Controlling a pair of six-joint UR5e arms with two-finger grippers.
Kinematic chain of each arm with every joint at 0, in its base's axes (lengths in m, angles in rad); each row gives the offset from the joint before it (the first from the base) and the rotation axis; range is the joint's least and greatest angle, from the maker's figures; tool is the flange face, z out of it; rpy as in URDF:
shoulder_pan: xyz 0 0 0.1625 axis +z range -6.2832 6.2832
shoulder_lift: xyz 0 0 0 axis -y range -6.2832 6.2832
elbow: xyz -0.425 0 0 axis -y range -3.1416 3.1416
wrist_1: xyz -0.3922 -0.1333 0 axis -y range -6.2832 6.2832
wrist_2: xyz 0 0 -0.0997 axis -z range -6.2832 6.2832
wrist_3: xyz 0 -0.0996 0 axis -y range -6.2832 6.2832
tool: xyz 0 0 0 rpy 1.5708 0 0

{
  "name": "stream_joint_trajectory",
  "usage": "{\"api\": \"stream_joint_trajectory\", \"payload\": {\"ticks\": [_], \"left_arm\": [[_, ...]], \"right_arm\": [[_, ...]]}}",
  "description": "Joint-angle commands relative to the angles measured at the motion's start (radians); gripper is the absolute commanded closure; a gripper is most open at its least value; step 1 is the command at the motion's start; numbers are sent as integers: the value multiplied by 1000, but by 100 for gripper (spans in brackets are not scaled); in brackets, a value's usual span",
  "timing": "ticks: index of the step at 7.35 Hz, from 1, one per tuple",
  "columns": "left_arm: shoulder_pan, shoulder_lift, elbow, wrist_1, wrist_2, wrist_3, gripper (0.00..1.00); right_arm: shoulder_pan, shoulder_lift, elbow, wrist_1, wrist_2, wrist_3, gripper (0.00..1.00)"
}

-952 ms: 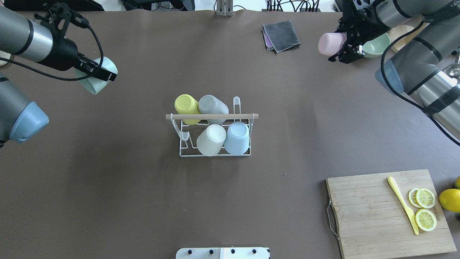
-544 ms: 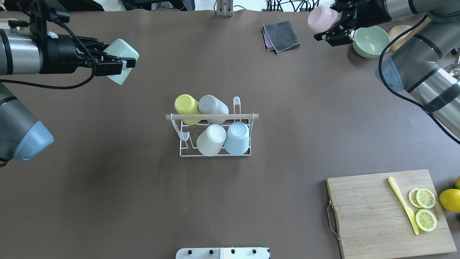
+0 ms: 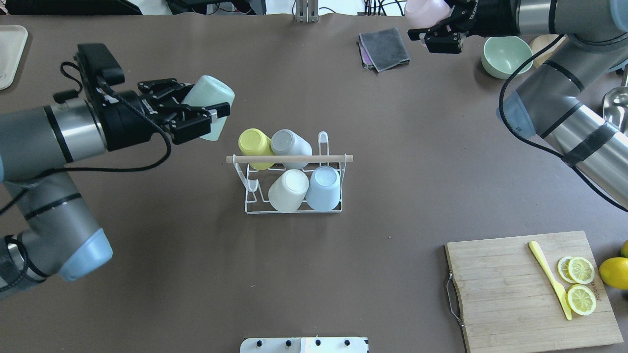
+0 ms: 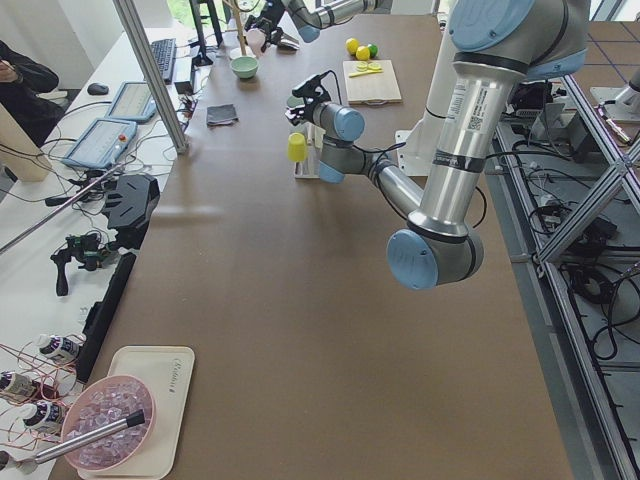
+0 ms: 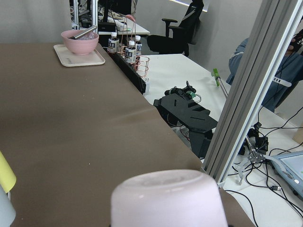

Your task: Place cup on cup holder

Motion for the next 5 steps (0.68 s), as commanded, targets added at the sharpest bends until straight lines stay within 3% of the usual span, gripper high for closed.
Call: {"api": "stream_joint_trajectory", "payload": {"ticks": [1,3,4,5], "left_arm": [[169,0,-1,-122,275,153,100],[269,23,5,-240,486,322,100],[318,33,14,-270,551,356,100],[331,31,59,-298,596,368,100]], "right_arm": [[-8,9,-1,30,-20,19,100],[-39,8,-3,130,-90,115,100],[-57,11,-1,164,-106,140,100],[-112,9,-3,248,-187,207,100]]}}
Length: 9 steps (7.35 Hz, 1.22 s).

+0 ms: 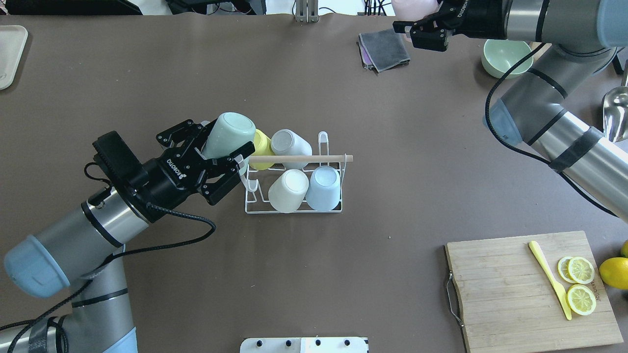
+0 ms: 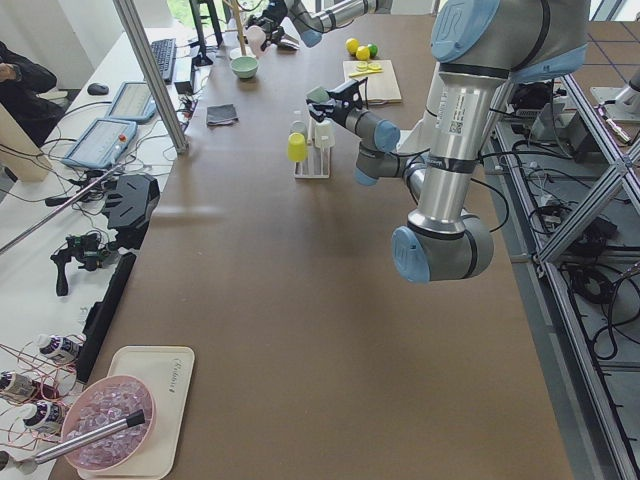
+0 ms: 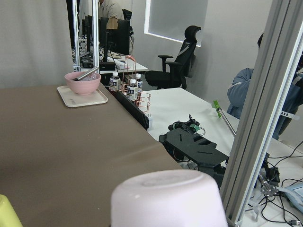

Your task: Place cup on cup holder

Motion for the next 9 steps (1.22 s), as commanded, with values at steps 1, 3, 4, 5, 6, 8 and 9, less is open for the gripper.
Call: {"api": "stream_joint_trajectory", "payload": {"ticks": [1,3,4,5,6,8,9], "left_arm": [[30,-12,92,-72,84,34,100],[24,-50,129,-73,84,69,100],[22,-64,131,-69,84,70,100],[22,-80,134,-66,84,70,100],[24,-83,152,-69,84,69,100],[27,-97,183,-70,83,70,100],[27,-141,192,-64,84,72,100]], "right_arm": [[-124,0,-2,146,-175,93,100],[-210,-2,-7,229,-279,88,100],[-233,0,-31,280,-297,94,100],[-270,0,-42,341,-366,94,100],[-289,1,-60,384,-373,94,100],[-301,82,-227,534,-373,165,100],[-307,87,-253,530,-370,157,100]]}}
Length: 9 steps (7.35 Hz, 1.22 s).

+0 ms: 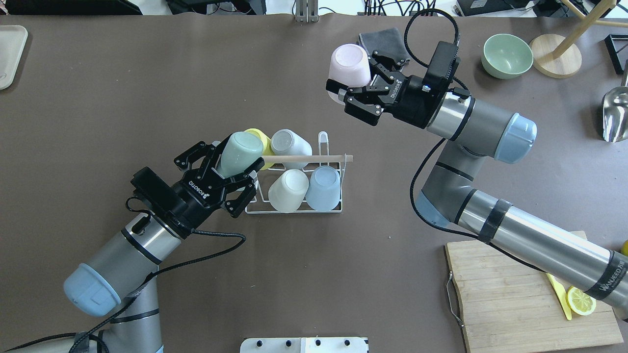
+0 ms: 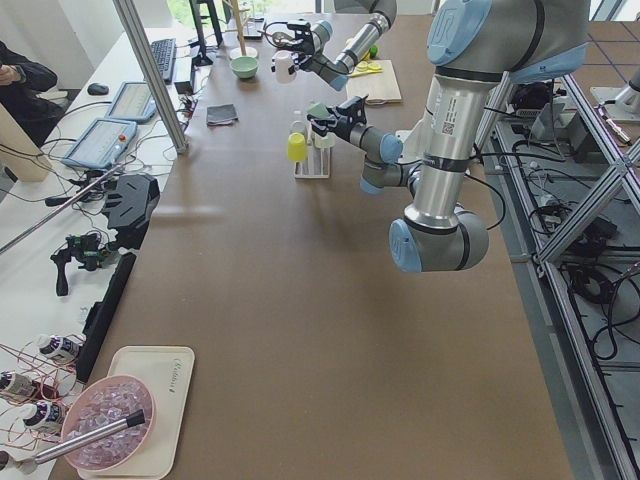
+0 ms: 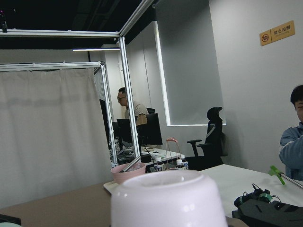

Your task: Place cup on cup holder

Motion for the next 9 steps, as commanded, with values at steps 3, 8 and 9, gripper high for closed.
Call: {"api": "stream_joint_trajectory", "payload": {"ticks": [3,8,9], "left_arm": [[2,-45,49,-2,1,5,100],[25,-38,46,-5,3,5,100],[36,-36,47,-5,4,3,100]], "right_arm": [[-35,38,-133,33,15,-17,100],[-55,71,-181,5,16,-106,100],[-57,69,-181,-9,16,-113,100]]}}
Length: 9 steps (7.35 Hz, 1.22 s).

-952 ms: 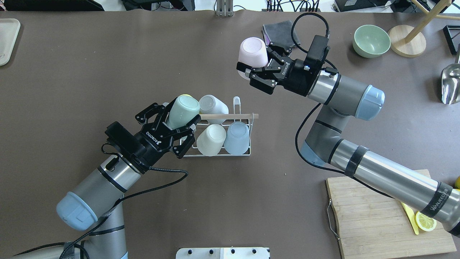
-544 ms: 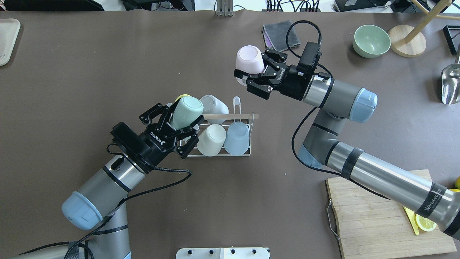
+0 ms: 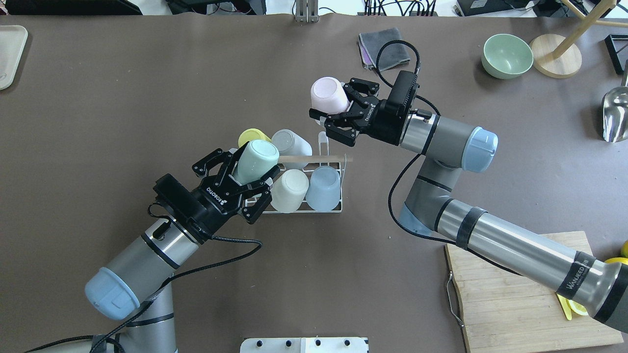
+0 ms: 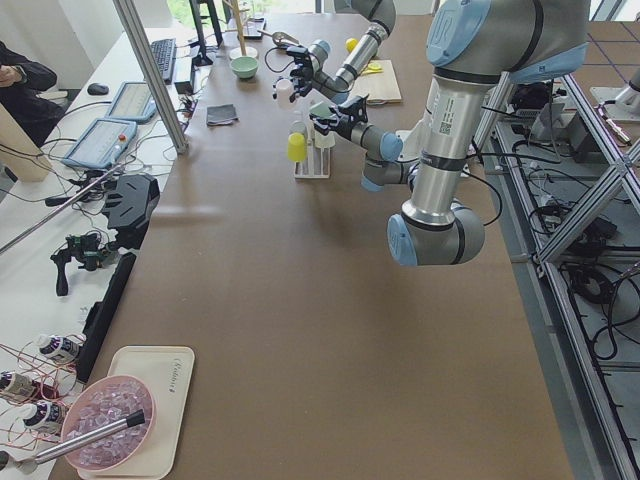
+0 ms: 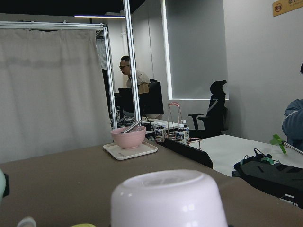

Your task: Place cup on cup holder

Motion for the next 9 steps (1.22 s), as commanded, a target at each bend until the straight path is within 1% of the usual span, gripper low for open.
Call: {"api": "stream_joint_trajectory", "payload": {"ticks": [1,2,3,4,6,9], "left_arm": [[13,18,2,-6,15,-1,100],[28,27,3,-47,21,1,100],[28,36,3,-54,23,1,100],[22,37,5,-52,21,1,100],[22,34,6,-51,21,4,100],[18,26,11,-49,21,22,100]], "right_arm": [[-3,8,-9,-23,3,-12,100],[-4,14,-9,-40,9,-14,100],[-3,16,-9,-40,37,-12,100],[9,16,-8,-36,93,-11,100],[92,17,-6,-32,249,-9,100],[118,22,-3,-23,400,-7,100]]}}
